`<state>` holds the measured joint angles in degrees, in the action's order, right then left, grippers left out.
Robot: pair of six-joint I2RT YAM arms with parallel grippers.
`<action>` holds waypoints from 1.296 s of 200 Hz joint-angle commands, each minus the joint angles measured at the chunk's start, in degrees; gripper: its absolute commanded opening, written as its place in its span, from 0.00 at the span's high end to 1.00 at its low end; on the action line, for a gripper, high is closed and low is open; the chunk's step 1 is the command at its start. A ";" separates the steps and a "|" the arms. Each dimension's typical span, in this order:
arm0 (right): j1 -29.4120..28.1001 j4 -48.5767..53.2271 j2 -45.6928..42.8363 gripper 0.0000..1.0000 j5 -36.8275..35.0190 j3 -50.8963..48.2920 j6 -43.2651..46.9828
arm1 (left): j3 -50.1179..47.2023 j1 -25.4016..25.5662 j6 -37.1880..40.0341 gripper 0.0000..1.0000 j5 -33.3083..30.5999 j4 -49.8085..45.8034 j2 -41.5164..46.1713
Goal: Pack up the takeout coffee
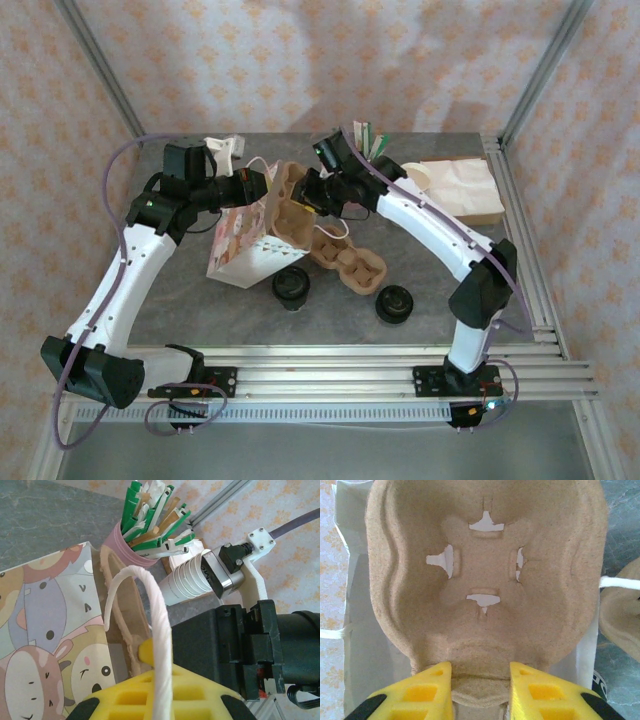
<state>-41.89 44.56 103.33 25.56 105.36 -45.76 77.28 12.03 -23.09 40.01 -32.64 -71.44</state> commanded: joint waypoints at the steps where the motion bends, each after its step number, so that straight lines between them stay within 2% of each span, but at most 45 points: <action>1: -0.74 -0.50 0.47 0.73 -1.97 2.13 1.90 | -0.62 0.73 -0.81 0.95 1.10 2.14 -0.23; 105: 0.57 -2.39 0.58 0.73 -1.46 1.88 4.01 | -0.64 0.97 1.22 0.96 2.18 1.19 -0.08; 221: 2.91 -4.81 1.27 0.74 3.38 1.78 3.10 | -0.89 1.07 2.73 0.96 3.45 1.05 -0.23; 259: 3.12 -4.74 1.76 0.74 3.05 1.88 3.35 | -0.81 1.17 2.94 0.96 3.30 1.01 -0.04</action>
<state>-39.16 40.95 104.38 28.18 105.67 -42.78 76.86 12.78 -21.54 41.78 -32.29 -71.55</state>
